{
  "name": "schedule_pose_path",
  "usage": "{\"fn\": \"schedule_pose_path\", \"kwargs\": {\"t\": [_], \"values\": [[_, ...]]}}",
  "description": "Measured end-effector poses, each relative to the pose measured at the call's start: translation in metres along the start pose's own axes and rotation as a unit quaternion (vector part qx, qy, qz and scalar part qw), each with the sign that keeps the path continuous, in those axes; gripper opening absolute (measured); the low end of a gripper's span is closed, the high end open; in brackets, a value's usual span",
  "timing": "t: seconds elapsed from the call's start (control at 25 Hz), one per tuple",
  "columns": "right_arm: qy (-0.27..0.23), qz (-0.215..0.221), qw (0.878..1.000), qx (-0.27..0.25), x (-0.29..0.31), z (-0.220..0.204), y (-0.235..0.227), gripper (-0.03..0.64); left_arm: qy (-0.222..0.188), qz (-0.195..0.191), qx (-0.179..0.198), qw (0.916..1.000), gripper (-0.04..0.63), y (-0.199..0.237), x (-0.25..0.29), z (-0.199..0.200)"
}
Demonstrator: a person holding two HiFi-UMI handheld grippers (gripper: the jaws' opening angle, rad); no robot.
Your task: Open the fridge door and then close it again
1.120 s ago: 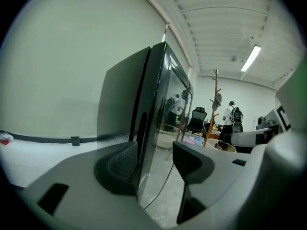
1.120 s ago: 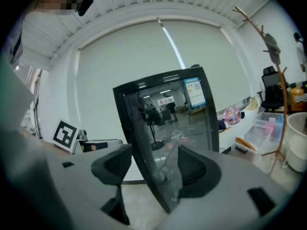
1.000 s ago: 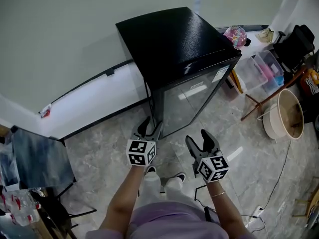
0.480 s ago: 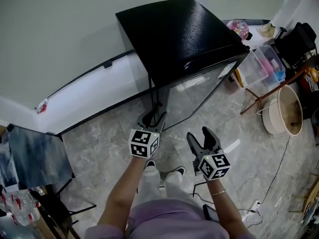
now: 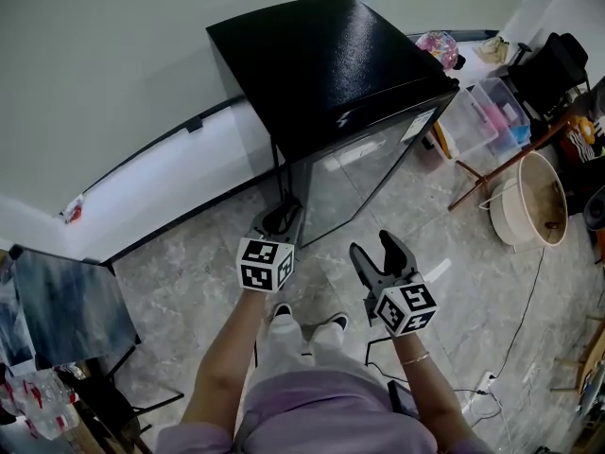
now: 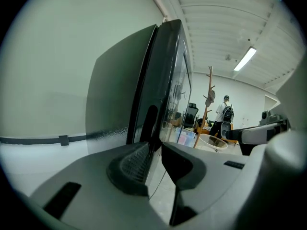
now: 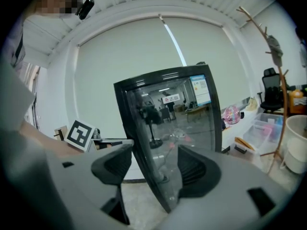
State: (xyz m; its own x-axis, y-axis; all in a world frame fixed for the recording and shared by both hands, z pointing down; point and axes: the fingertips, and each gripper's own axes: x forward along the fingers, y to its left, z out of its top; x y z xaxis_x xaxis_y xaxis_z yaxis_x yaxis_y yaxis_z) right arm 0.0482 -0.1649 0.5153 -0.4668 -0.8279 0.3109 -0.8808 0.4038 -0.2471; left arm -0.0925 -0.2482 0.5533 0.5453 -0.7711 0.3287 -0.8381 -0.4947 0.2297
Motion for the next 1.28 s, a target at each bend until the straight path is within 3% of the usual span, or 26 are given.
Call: {"fn": "schedule_pose_path", "kwargs": {"t": [1.28], "values": [[-0.057, 0.033, 0.998, -0.015, -0.004, 0.05, 0.028, 0.293, 0.013, -0.01, -0.004, 0.9999, 0.064, -0.003, -0.004, 0.002]]}}
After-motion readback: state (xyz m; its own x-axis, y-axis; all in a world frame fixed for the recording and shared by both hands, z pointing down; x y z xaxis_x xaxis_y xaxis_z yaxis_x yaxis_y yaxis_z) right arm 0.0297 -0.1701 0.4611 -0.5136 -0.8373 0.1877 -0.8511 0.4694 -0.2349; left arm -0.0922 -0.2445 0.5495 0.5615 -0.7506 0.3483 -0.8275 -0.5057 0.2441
